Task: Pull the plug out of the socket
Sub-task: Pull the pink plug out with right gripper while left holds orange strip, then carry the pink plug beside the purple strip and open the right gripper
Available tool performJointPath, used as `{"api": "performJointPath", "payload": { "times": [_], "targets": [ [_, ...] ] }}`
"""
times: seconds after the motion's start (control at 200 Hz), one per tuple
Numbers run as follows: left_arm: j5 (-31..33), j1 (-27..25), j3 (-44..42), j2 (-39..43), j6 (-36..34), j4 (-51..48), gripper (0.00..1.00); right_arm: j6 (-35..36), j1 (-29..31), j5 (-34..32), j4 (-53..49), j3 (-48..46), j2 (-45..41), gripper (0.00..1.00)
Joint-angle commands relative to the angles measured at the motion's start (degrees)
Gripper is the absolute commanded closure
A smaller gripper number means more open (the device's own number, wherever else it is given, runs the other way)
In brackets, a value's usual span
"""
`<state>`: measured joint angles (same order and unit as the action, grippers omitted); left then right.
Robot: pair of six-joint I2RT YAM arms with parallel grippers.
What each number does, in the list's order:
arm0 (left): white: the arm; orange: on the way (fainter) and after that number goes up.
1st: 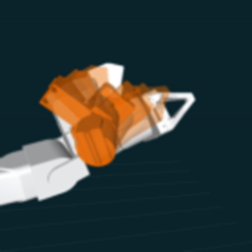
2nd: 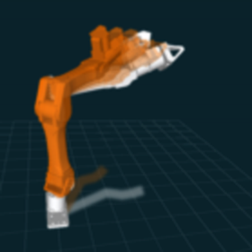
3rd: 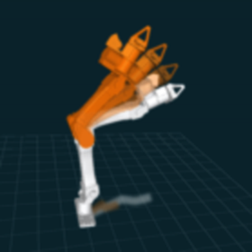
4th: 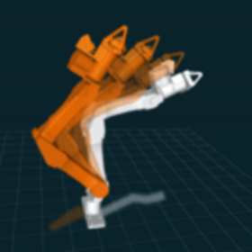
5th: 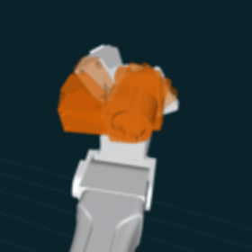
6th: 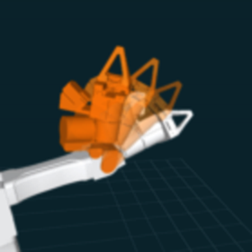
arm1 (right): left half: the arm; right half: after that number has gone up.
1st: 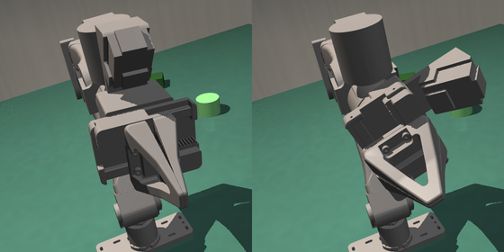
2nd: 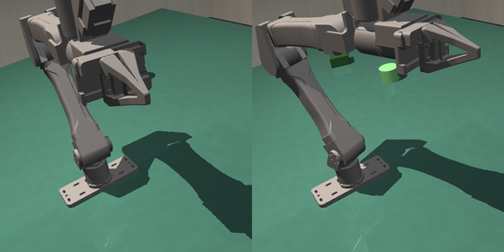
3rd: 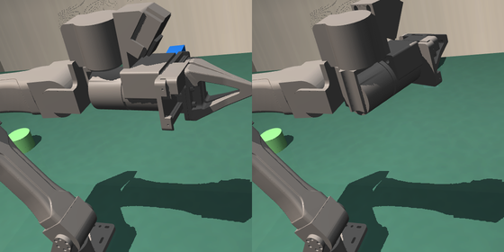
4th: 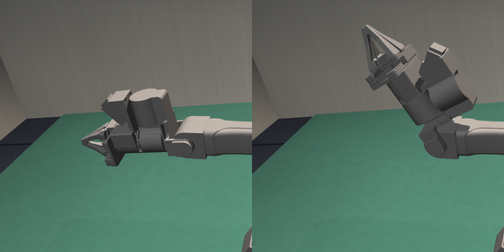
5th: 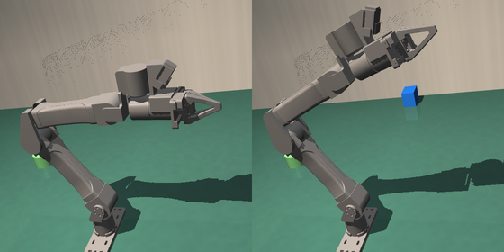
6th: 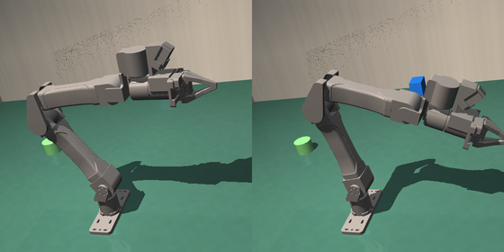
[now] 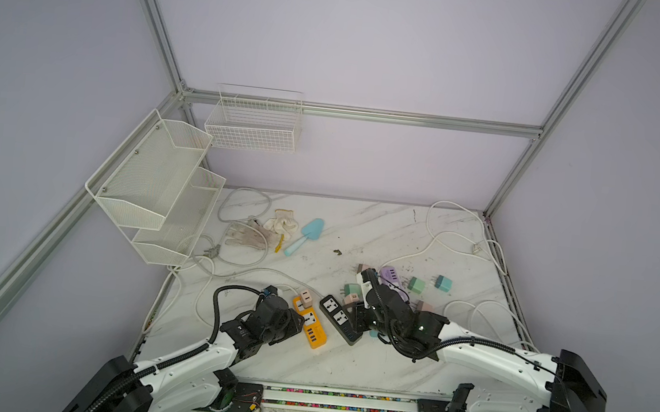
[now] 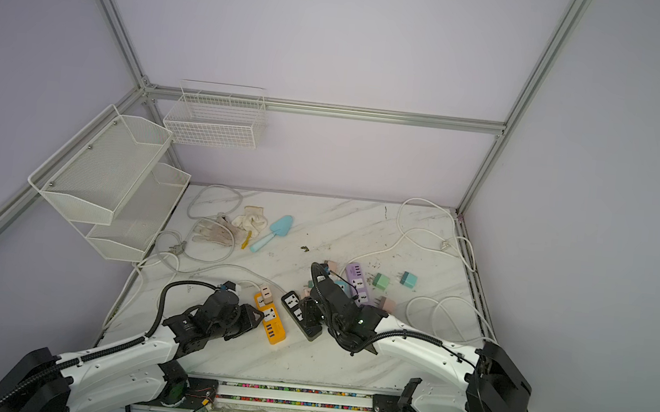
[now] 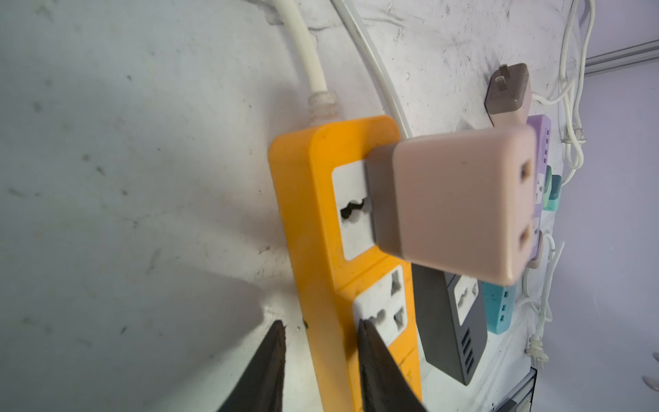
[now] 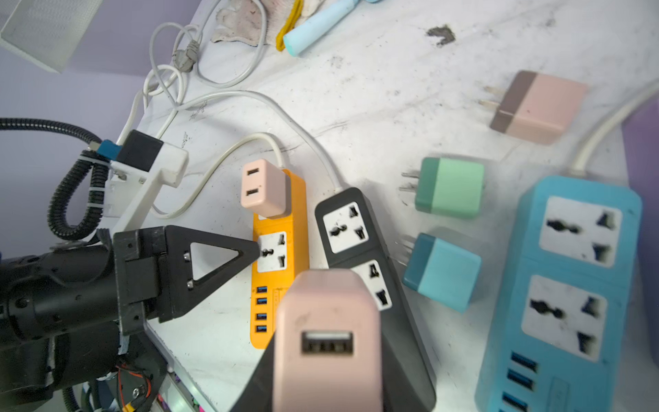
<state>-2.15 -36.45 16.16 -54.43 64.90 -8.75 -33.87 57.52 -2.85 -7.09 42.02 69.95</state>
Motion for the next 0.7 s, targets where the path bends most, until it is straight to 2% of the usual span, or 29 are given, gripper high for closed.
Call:
{"api": "performJointPath", "payload": {
  "times": [0.0, 0.285, 0.695],
  "targets": [
    [0.1, -0.7, 3.6, 2.1, -1.2, -3.4, 0.65, -5.3, -2.1, 3.6, -0.1, -4.3, -5.6, 0.93],
    [2.3, -3.8, 3.8, 5.2, -0.2, -4.1, 0.63, -9.9, -7.1, 6.0, -4.9, -10.6, -15.7, 0.94],
    [8.2, -10.5, 6.0, 6.2, 1.3, -5.8, 0.63, -12.0, -18.3, 8.2, -8.1, -16.1, -19.9, 0.95]
  ]
}}
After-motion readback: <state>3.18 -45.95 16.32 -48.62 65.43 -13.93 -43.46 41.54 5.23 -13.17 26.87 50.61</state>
